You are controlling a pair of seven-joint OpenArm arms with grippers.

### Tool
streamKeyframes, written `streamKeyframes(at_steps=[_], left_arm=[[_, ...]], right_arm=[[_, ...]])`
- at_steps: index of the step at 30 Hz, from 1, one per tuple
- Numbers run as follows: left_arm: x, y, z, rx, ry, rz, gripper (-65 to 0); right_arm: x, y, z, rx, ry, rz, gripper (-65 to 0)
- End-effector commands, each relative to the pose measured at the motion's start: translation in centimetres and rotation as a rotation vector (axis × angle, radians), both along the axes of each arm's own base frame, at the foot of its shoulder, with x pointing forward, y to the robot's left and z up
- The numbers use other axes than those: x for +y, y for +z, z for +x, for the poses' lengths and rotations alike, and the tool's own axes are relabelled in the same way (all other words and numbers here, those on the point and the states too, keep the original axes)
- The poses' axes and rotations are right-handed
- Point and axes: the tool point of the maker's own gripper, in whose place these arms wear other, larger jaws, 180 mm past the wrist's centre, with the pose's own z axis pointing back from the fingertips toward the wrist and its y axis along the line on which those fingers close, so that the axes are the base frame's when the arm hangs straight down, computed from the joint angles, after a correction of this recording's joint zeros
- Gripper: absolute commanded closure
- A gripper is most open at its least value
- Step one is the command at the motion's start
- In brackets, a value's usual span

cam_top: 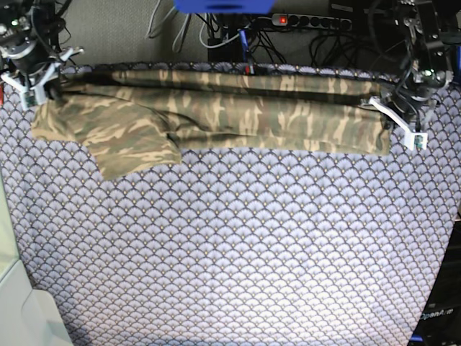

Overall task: Fold the T-shirt properly
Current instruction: 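Open both grippers and release the folded hem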

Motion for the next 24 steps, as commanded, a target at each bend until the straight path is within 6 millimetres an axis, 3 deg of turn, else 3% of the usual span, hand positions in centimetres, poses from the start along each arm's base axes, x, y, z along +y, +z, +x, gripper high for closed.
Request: streamKeyframes(at_steps=[1,17,19,24], left_arm=[[0.9,0.9,0.7,-0.034,0.004,0.029,-0.6],[0.9,0.7,1.1,-0.033,0.008,0.023,-1.4],[0.9,0.6,1.1,-0.032,0.008,0.023,-4.6],[0.9,0.4,0.7,-0.021,0.008,0.023,-25.6]], right_arm=[[-0.9,1.0,0.2,-0.02,-0.01,-0.033,0.0],[-0.5,-0.7,-1.3,0.067,-0.047,-0.014,-0.7],[-0.7,-0.8,-1.4,0.08,-0.048,-0.019,-4.0],[-0.8,-0.9,-1.7,0.096,-0.049,-0.024,-18.5]])
